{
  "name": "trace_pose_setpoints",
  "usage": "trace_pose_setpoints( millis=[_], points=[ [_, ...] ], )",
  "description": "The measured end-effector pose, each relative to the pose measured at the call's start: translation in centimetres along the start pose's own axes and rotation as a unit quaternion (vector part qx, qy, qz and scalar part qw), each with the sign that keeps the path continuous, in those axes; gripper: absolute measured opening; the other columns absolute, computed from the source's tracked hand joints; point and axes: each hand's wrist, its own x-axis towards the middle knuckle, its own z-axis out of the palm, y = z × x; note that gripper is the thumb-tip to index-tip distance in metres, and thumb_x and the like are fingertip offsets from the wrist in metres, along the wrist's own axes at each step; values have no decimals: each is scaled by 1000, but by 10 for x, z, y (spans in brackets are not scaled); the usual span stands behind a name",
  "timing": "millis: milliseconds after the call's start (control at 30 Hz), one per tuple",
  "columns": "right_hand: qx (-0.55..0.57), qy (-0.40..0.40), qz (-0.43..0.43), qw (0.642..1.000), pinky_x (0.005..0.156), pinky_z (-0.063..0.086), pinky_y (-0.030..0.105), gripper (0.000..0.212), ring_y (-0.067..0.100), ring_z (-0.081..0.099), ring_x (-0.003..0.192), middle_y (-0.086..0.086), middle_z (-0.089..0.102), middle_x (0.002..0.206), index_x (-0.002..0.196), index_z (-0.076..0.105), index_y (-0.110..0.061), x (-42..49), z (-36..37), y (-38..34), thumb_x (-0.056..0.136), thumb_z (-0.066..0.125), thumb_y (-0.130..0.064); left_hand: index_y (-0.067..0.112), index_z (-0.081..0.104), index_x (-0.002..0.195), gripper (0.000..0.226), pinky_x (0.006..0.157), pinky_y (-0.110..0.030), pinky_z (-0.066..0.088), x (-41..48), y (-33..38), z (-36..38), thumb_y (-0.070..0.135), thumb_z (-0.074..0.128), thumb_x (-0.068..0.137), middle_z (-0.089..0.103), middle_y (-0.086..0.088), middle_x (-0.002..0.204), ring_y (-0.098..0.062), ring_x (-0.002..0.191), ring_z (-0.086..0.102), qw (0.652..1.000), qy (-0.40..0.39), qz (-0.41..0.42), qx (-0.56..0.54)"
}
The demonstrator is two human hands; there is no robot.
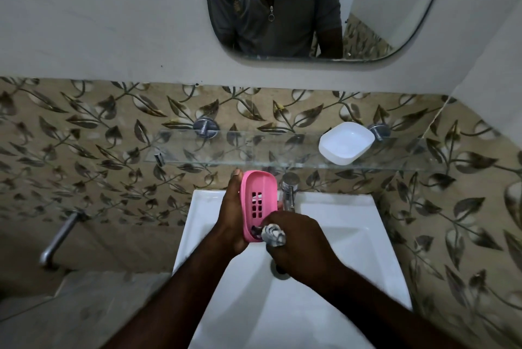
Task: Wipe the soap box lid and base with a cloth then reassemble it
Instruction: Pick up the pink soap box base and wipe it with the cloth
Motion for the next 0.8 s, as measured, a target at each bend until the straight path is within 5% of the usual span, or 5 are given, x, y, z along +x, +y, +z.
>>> trace_pose_setpoints(
  millis=[100, 267, 367, 500, 800],
  points=[
    [277, -21, 141, 950, 47, 40, 26, 7, 19, 48, 45, -6, 53, 51, 64, 56, -24, 3, 10, -14, 62, 61, -19, 2, 60, 123, 80, 87, -44, 52, -2, -2, 0, 70, 38, 87, 61, -32, 118, -40, 100, 60, 1000, 11, 8, -14],
    [-106, -46, -67, 991, 68, 51, 34, 24, 23, 63, 84, -5, 69, 89, 91, 68, -27, -4, -1, 10, 71, 56, -23, 5, 63, 116, 74, 70, -38, 56, 2, -5, -6, 68, 37, 88, 69, -24, 99, -35, 84, 65, 1000, 11, 9, -7],
    [-78, -15, -44, 996, 68, 52, 34, 14, 23, 65, 83, -4, 69, 87, 88, 68, -24, 5, -6, 9, 75, 61, -25, 8, 70, 97, 71, 73, -40, 52, 5, -7, -6, 69, 34, 87, 73, -17, 79, -32, 76, 66, 1000, 0, 6, -30],
    [35, 81, 49, 995, 60, 49, 31, 8, 17, 64, 69, -4, 68, 76, 78, 66, -21, 32, -22, 8, 77, 74, -22, 9, 74, 91, 72, 86, -45, 48, 9, -6, -8, 68, 33, 87, 75, -16, 86, -31, 81, 69, 998, -22, 14, -56],
    [-170, -48, 2, 984, 72, 46, 33, 12, 27, 62, 91, 1, 64, 95, 92, 63, -21, 21, -6, -5, 81, 60, -25, 9, 70, 101, 68, 73, -37, 51, 8, -13, -11, 66, 37, 88, 74, -14, 83, -30, 81, 67, 998, -9, 7, -59]
  ],
)
